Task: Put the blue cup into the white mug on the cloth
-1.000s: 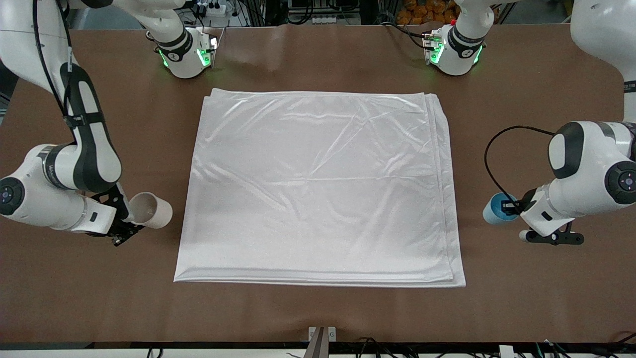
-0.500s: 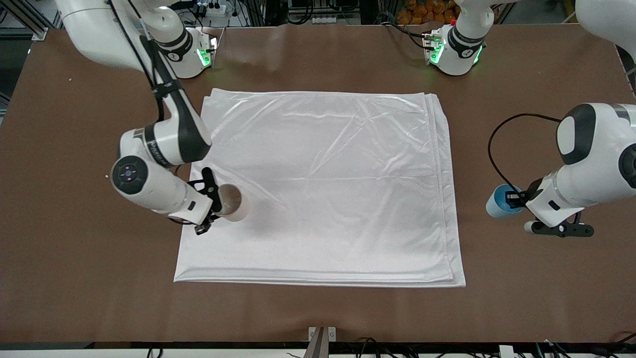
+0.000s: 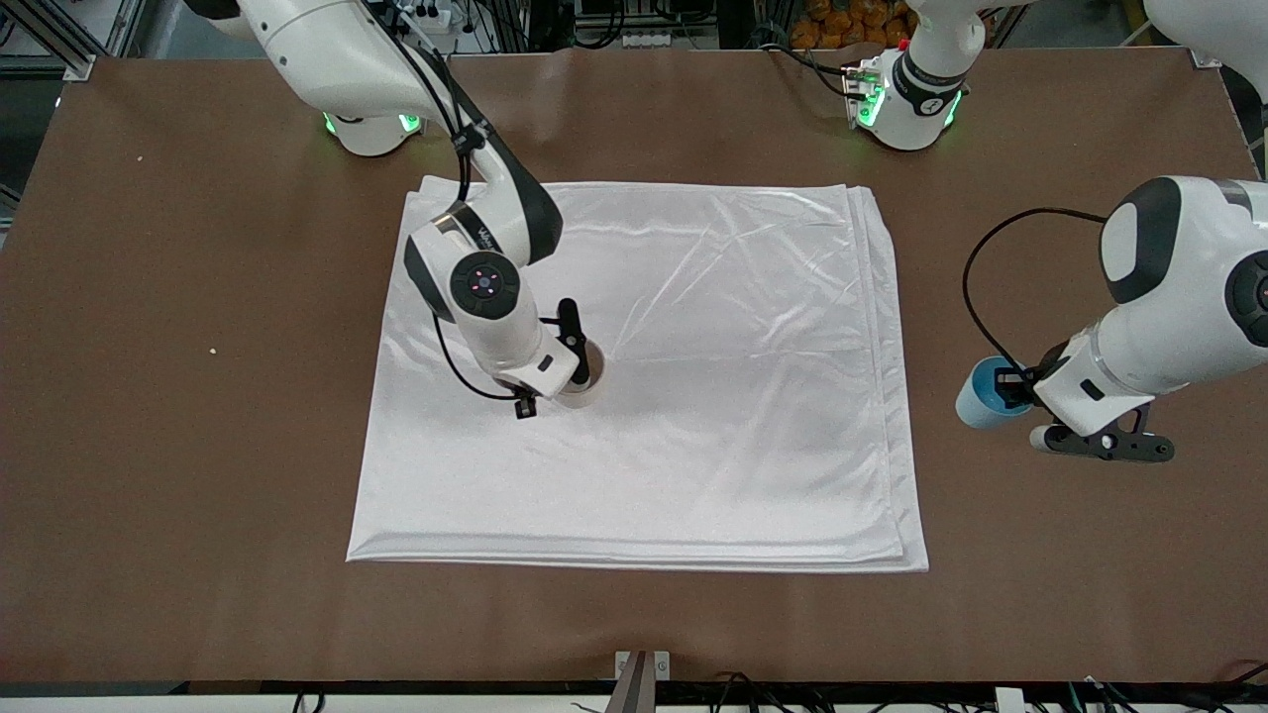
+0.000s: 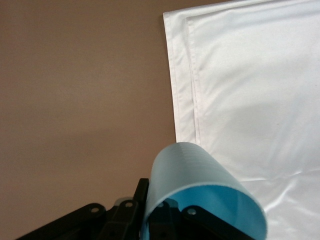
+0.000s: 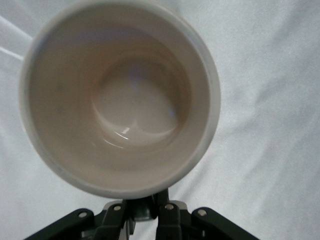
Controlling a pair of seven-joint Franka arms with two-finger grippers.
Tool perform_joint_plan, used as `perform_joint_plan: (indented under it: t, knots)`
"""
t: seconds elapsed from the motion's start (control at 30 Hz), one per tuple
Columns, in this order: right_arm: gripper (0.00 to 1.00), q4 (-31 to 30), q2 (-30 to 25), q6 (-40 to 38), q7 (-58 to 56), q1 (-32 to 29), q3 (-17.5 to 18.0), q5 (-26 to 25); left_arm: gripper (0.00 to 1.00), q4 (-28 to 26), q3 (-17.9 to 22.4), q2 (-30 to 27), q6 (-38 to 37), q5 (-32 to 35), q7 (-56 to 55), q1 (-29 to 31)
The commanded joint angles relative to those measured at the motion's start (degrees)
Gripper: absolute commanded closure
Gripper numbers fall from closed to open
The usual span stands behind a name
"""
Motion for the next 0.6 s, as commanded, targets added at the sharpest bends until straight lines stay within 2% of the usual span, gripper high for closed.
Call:
perform_joint_plan:
  t: [0.0, 0.07, 0.2, 0.27, 0.3, 0.33, 0.57]
  knots:
    - [0.83, 1.7, 1.2, 1.0, 1.9, 0.7, -0.4, -0.9, 1.0, -0.4, -0.5, -0.3, -0.7, 1.7, -1.4, 0.1]
    - [0.61, 1.6, 1.6, 1.9, 2.0, 0.8, -0.4, -0.9, 1.0, -0.4, -0.5, -0.3, -0.8, 1.7, -1.4, 0.1]
    - [0.54, 1.6, 1.8, 2.0, 1.9, 0.9, -0.4, -1.0, 1.0, -0.3, -0.5, -0.4, -1.0, 1.7, -1.4, -0.3]
    - [0.43, 1.7, 1.6, 1.8, 1.2, 0.9, -0.4, -1.0, 1.0, -0.3, -0.5, -0.5, -1.0, 1.7, -1.5, -1.0]
    - [0.27, 1.7, 1.4, 1.8, 0.9, 0.8, -0.4, -1.0, 1.0, -0.3, -0.5, -0.6, -1.1, 1.7, -2.1, -1.5]
    - [0.0, 1.8, 1.2, 1.7, 0.8, 0.8, -0.5, -1.1, 1.0, -0.2, -0.5, -0.7, -1.4, 1.7, -2.9, -1.9]
    - [0.0, 1.8, -2.1, -0.7, 0.6, 0.3, -0.7, -1.7, 1.0, -0.1, -1.1, -1.6, -3.9, 1.2, -13.2, -7.3]
